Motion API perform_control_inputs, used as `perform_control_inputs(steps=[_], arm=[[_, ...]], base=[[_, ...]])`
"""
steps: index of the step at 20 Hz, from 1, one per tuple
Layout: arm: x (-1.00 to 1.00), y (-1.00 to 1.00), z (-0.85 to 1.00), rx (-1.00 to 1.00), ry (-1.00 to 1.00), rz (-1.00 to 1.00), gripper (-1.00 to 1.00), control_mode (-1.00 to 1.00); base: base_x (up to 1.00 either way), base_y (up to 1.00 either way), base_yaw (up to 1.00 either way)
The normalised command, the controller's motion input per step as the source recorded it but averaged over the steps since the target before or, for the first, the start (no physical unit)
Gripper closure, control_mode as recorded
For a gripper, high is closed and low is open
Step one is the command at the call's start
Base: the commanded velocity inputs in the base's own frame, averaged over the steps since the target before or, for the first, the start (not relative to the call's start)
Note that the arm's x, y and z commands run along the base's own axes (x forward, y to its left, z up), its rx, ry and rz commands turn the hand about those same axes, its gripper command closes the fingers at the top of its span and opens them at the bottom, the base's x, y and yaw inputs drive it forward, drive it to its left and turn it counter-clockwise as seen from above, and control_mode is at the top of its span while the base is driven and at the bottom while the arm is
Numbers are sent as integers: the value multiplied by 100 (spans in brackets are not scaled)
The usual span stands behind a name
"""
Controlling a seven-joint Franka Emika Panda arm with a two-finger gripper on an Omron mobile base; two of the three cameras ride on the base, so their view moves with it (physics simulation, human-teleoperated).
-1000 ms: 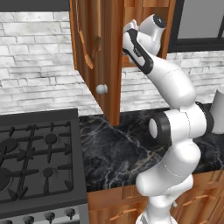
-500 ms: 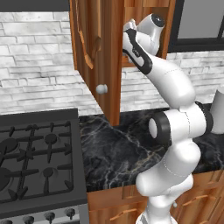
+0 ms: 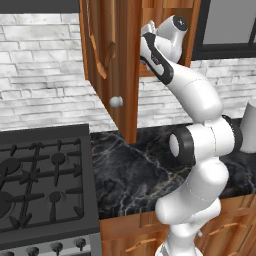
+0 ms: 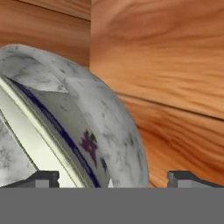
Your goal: Pick up the bowls on the counter and stack them on top of one another in the open cabinet. Place the smaller bowl on top of the larger bowl.
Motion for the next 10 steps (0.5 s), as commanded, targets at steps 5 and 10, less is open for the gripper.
perform_control_inputs(steps=[5, 10], arm=[[18, 0, 0, 0, -2, 0, -100, -100], [19, 0, 0, 0, -1, 0, -100, -100]], base=[[0, 0, 0], [0, 0, 0]])
